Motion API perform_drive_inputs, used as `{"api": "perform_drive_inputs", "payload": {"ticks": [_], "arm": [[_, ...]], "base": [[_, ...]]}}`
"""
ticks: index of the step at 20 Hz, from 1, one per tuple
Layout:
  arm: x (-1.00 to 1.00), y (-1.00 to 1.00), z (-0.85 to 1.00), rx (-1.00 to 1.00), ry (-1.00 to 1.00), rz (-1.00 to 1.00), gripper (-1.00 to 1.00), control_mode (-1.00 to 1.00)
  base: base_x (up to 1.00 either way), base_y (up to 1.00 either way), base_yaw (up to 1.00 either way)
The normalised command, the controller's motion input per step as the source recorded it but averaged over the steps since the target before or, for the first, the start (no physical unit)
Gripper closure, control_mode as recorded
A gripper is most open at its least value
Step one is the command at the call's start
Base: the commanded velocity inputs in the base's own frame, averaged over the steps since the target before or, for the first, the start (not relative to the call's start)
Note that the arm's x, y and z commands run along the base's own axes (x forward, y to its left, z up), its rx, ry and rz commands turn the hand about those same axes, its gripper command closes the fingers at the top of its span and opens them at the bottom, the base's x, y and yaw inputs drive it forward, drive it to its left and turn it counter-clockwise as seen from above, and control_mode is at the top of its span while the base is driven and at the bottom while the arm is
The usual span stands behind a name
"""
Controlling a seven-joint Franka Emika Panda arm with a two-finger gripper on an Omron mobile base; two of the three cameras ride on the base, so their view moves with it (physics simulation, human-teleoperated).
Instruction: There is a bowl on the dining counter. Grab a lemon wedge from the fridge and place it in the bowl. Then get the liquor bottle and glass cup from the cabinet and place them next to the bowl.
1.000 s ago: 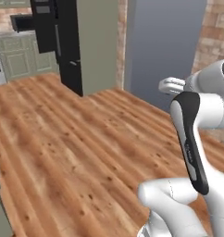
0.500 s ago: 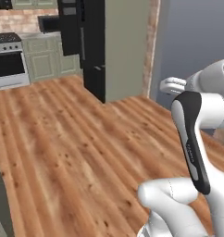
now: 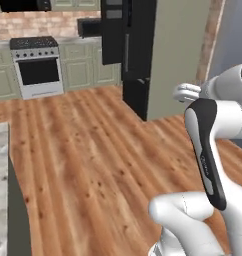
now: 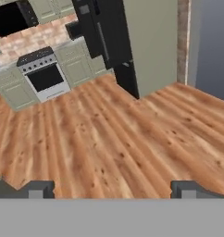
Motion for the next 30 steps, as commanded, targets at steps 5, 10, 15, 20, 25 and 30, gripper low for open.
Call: {"api": "perform_drive_inputs", "payload": {"ticks": [5, 10, 15, 20, 25, 30], "arm": [[0.0, 0.0, 0.0, 0.0, 0.0, 0.0, -1.0, 1.0], [0.0, 0.0, 0.0, 0.0, 0.0, 0.0, -1.0, 1.0], [0.0, 0.0, 0.0, 0.0, 0.0, 0.0, -1.0, 1.0], [0.0, 0.0, 0.0, 0.0, 0.0, 0.0, -1.0, 1.0], [0.0, 0.0, 0.0, 0.0, 0.0, 0.0, -1.0, 1.0], [0.0, 0.0, 0.0, 0.0, 0.0, 0.0, -1.0, 1.0]], "base": [[1.0, -0.03, 0.24], [1.0, 0.0, 0.19], [1.0, -0.09, 0.18], [1.0, -0.24, 0.3], [1.0, -0.37, 0.36], [1.0, -0.42, 0.36]]}}
